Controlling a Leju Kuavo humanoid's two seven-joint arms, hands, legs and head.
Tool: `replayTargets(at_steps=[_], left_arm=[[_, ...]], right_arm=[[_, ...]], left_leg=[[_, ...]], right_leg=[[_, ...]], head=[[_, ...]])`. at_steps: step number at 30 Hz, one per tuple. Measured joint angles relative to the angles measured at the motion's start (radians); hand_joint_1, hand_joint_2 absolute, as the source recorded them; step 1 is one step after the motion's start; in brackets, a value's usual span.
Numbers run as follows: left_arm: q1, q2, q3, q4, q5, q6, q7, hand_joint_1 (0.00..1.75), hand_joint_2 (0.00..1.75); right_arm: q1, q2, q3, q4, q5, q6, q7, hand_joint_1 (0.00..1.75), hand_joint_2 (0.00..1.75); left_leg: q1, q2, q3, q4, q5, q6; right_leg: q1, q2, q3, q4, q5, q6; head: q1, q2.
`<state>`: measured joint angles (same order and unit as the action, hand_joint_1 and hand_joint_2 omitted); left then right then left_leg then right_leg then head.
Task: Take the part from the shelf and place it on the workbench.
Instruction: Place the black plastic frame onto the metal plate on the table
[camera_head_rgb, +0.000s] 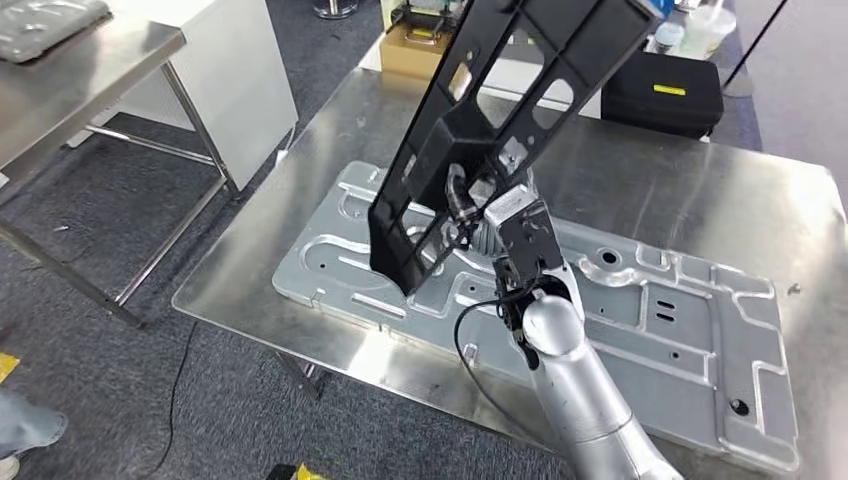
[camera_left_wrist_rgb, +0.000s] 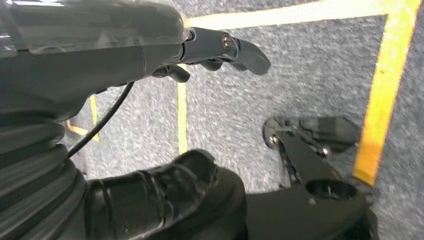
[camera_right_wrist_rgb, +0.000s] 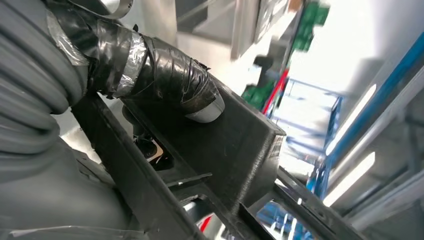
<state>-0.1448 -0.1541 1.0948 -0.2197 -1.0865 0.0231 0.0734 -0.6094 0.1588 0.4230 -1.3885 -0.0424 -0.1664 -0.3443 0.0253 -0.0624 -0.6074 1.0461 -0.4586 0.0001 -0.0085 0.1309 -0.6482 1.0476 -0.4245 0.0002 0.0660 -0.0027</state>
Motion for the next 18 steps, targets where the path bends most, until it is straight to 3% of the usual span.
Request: replayTargets(at_steps=[1, 3, 5, 7, 8, 9, 12, 14, 18], left_arm=[[-0.002, -0.001, -0.001, 0.0, -0.001, -0.001, 0.001, 0.0, 1.75], [-0.004, -0.003, -0.004, 0.0, -0.002, -0.004, 0.002, 0.0, 1.75], [-0.004, -0.003, -0.006, 0.0, -0.003, -0.007, 0.002, 0.0, 1.75], [-0.001, -0.003, -0.008, 0.0, -0.003, -0.008, 0.003, 0.0, 1.75], [0.0, -0.003, -0.008, 0.0, -0.003, -0.008, 0.003, 0.0, 1.75], [0.0, -0.003, -0.009, 0.0, -0.003, -0.008, 0.003, 0.0, 1.75], [-0.003, -0.004, -0.013, 0.0, -0.003, -0.008, 0.004, 0.0, 1.75], [-0.004, -0.004, -0.016, 0.0, -0.003, -0.008, 0.005, 0.0, 1.75], [-0.004, -0.005, -0.021, 0.0, -0.006, -0.007, 0.009, 0.0, 1.75]], right_arm=[[-0.006, 0.0, -0.007, 0.005, 0.009, -0.01, 0.001, 1.75, 1.75], [-0.022, -0.001, -0.022, 0.014, 0.029, -0.031, 0.004, 1.75, 1.75], [-0.04, -0.001, -0.034, 0.023, 0.047, -0.051, 0.01, 1.75, 1.75], [-0.05, -0.001, -0.043, 0.034, 0.061, -0.071, 0.017, 1.75, 1.75], [-0.052, -0.001, -0.049, 0.04, 0.067, -0.081, 0.019, 1.75, 1.75], [-0.053, -0.001, -0.054, 0.046, 0.073, -0.092, 0.02, 1.75, 1.75], [-0.067, -0.001, -0.07, 0.062, 0.093, -0.127, 0.021, 1.75, 1.75], [-0.077, 0.001, -0.079, 0.071, 0.127, -0.184, 0.021, 1.75, 1.75], [-0.092, 0.01, -0.099, 0.089, 0.27, -0.379, 0.015, 1.75, 1.75]], left_leg=[[0.001, 0.009, 0.002, -0.002, 0.003, 0.006], [0.003, 0.031, 0.009, -0.012, 0.007, 0.02], [0.002, 0.053, 0.014, -0.017, 0.007, 0.03], [-0.001, 0.071, 0.015, -0.016, 0.003, 0.034], [-0.002, 0.079, 0.015, -0.016, 0.002, 0.034], [-0.002, 0.085, 0.017, -0.016, 0.0, 0.034], [-0.004, 0.095, 0.025, -0.016, -0.007, 0.026], [-0.007, 0.097, 0.028, -0.017, -0.011, 0.016], [-0.007, 0.092, 0.032, -0.005, -0.029, -0.006]], right_leg=[[-0.002, 0.003, -0.001, -0.001, 0.001, 0.006], [0.001, -0.038, -0.015, 0.027, -0.015, 0.018], [0.002, -0.101, -0.064, 0.126, -0.064, 0.027], [-0.003, -0.123, -0.127, 0.241, -0.106, 0.034], [-0.005, -0.125, -0.14, 0.262, -0.104, 0.036], [-0.006, -0.126, -0.134, 0.245, -0.084, 0.036], [-0.002, -0.137, -0.038, 0.056, 0.002, 0.025], [0.005, -0.143, -0.004, -0.008, 0.012, 0.014], [0.003, -0.138, 0.012, -0.025, 0.011, -0.011]], head=[[0.0, 0.0], [0.005, 0.0], [0.012, 0.0], [0.013, 0.0], [0.013, 0.0], [0.013, 0.0], [0.013, 0.0], [0.013, 0.0], [0.012, 0.0]])
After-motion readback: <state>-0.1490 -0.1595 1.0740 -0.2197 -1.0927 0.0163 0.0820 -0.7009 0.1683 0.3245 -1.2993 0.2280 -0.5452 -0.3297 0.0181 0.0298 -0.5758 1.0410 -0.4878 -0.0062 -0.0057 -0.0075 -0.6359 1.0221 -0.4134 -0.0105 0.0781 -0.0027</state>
